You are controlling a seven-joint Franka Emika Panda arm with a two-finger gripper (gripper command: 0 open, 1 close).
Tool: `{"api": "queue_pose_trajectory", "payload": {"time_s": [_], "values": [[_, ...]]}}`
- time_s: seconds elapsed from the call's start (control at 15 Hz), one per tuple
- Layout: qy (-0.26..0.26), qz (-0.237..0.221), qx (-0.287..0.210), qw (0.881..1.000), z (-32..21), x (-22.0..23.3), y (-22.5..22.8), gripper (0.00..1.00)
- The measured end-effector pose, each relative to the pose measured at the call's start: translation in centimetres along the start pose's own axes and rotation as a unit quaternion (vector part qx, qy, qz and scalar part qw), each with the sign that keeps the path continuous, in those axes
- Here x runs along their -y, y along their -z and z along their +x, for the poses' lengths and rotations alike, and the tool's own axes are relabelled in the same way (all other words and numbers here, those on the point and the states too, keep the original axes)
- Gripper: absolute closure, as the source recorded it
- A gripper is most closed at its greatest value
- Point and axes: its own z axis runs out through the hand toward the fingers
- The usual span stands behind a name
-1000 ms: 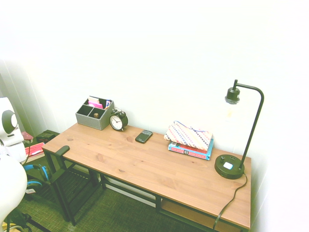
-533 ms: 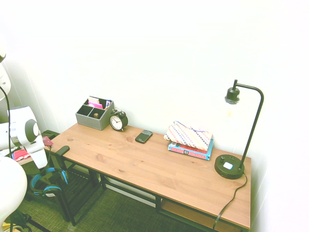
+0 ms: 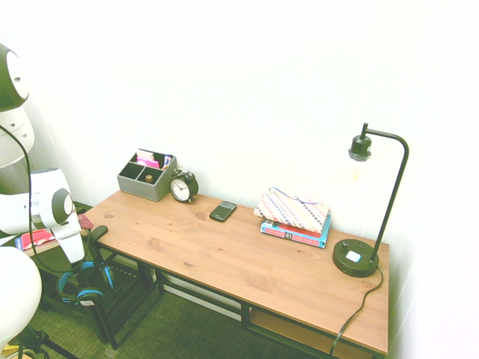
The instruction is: Hang the headphone
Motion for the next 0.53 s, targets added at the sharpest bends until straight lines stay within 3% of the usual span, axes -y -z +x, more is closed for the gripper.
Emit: {"api": "queue_pose_trajectory", "payload": {"time_s": [0.33,0.53], "values": [[0.007,0.000,0.008,1.000,-0.5,-0.1,0.2,0.00],[0.015,0.005,0.021,1.000,-1.3,0.2,3.4,0.00]]}}
